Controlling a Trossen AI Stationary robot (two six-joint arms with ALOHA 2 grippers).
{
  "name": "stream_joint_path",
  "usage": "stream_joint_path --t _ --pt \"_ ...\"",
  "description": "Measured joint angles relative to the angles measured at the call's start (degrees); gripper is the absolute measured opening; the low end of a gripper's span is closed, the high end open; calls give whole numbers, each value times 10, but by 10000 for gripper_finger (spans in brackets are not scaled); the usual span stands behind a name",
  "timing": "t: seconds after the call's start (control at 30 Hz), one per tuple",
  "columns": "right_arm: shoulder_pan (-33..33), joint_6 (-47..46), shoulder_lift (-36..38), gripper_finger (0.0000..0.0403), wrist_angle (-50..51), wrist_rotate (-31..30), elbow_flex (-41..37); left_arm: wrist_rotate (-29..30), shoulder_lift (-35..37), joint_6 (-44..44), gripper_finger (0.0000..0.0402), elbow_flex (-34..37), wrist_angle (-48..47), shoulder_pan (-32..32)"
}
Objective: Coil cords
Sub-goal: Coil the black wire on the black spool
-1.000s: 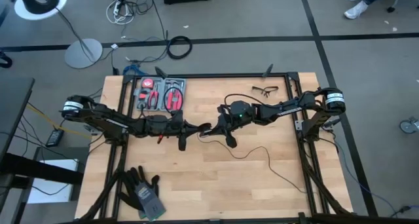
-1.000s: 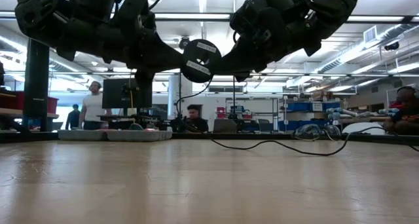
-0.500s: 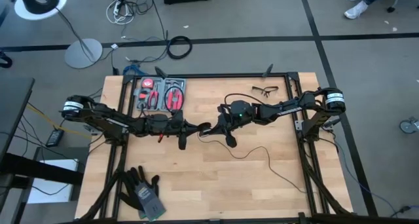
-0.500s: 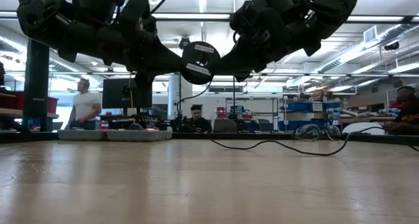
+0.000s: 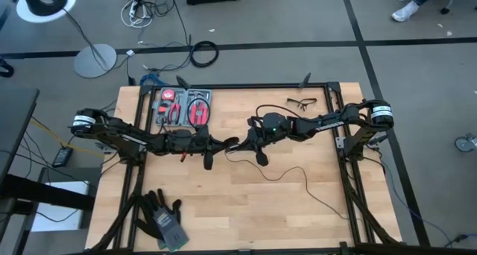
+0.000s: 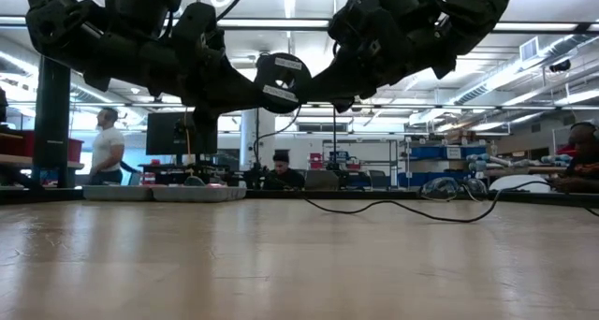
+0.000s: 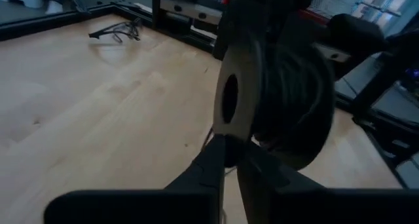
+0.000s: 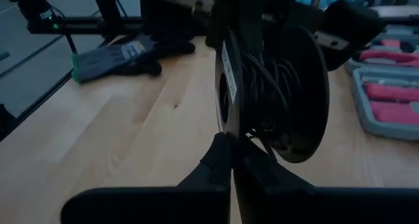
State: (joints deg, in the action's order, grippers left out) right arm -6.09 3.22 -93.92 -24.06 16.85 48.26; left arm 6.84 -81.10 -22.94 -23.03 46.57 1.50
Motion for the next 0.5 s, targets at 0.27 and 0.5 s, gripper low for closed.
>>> stream_joint_path --t 0.27,0.5 --pt "0 -1 1 0 -3 0 0 20 -1 18 9 0 10 0" --pt "0 -7 1 2 0 4 0 23 -1 31 2 1 17 1"
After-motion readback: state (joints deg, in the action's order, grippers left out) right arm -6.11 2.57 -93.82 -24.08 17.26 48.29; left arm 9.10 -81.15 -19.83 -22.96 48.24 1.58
